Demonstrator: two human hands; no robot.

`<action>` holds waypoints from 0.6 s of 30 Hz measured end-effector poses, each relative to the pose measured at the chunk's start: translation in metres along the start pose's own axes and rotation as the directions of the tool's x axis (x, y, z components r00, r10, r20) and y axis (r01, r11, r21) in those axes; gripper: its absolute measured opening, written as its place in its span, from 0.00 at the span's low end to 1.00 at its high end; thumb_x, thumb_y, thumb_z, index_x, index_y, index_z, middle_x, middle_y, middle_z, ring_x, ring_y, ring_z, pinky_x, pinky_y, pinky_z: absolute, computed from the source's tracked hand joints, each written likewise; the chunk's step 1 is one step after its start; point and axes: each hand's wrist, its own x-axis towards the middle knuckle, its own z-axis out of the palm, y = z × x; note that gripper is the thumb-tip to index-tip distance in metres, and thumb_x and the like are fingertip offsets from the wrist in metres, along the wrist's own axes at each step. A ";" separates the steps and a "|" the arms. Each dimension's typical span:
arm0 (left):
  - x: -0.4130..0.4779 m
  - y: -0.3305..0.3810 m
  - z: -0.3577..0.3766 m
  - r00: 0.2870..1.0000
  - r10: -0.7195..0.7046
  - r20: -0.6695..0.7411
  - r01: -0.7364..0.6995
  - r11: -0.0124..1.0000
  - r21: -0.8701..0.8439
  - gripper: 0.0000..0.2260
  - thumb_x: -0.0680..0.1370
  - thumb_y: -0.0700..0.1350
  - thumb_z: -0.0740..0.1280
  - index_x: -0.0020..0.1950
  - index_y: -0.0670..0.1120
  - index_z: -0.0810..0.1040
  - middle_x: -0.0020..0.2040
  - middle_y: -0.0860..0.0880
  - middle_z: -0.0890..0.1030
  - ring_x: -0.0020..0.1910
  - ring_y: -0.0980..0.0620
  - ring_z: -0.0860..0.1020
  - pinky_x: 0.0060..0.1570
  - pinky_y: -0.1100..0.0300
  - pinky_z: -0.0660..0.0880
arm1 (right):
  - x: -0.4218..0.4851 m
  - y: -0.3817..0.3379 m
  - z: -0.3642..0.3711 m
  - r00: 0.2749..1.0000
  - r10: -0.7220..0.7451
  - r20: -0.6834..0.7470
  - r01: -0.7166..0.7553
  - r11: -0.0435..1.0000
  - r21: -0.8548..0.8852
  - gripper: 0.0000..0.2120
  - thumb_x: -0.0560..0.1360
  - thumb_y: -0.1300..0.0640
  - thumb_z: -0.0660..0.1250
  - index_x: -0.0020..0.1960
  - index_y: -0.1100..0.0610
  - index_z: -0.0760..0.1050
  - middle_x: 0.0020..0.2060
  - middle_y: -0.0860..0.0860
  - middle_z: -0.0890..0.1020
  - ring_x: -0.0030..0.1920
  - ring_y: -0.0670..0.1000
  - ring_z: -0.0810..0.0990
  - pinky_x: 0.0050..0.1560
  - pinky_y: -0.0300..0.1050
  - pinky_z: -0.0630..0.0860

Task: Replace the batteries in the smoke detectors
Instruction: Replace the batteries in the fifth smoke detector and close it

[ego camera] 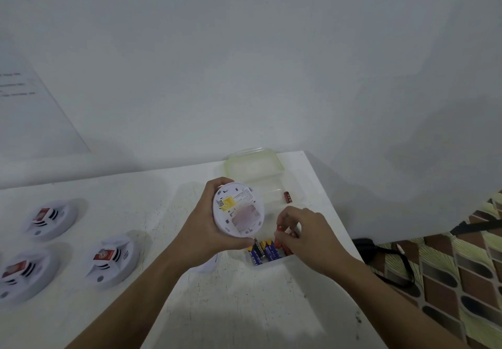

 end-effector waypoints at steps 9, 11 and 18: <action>0.001 -0.004 -0.005 0.999 -0.009 -0.031 0.009 1.000 0.001 0.42 0.61 0.37 0.85 0.66 0.55 0.66 0.57 0.67 0.76 0.60 0.61 0.77 0.52 0.65 0.80 | 0.010 0.006 0.004 0.991 -0.096 0.091 0.111 0.976 -0.185 0.08 0.81 0.56 0.64 0.54 0.50 0.82 0.49 0.45 0.83 0.44 0.41 0.75 0.44 0.28 0.67; 0.001 -0.004 -0.005 0.999 -0.005 -0.031 0.005 1.000 0.002 0.42 0.61 0.37 0.85 0.66 0.55 0.66 0.57 0.67 0.75 0.60 0.61 0.77 0.52 0.65 0.81 | 0.013 0.007 0.004 0.993 -0.080 0.085 0.092 0.984 -0.152 0.07 0.80 0.56 0.66 0.55 0.50 0.82 0.50 0.45 0.84 0.43 0.41 0.77 0.47 0.31 0.72; 0.001 0.005 -0.005 0.998 0.028 -0.053 -0.030 0.999 -0.035 0.43 0.60 0.35 0.85 0.67 0.54 0.67 0.59 0.64 0.76 0.61 0.59 0.78 0.49 0.64 0.81 | 0.014 -0.026 -0.015 0.986 -0.054 -0.159 0.105 0.938 0.329 0.03 0.77 0.57 0.71 0.47 0.50 0.82 0.40 0.42 0.84 0.41 0.43 0.81 0.40 0.36 0.78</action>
